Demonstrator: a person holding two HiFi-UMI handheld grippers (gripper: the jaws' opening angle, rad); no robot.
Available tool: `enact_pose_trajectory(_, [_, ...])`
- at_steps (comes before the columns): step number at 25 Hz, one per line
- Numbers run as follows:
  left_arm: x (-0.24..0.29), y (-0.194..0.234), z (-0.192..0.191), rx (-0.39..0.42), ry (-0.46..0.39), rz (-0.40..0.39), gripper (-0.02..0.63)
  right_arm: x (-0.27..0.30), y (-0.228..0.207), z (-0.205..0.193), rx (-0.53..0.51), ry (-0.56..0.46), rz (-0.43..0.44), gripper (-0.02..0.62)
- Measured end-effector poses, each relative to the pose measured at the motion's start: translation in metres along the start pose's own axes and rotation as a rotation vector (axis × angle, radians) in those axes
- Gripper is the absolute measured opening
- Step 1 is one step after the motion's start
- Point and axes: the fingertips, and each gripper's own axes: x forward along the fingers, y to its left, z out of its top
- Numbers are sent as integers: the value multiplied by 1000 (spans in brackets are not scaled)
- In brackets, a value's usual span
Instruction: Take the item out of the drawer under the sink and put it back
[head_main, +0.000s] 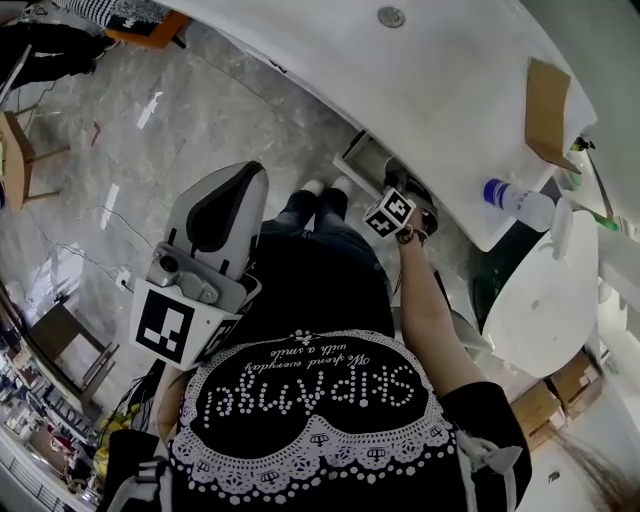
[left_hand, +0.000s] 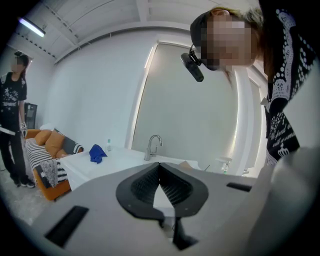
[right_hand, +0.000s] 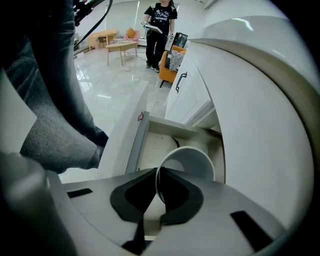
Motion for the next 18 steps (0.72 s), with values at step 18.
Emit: enact_pose_trajectory(18, [-33, -2, 0, -2, -52, -64, 3, -42, 4, 10, 31, -13, -125, 25])
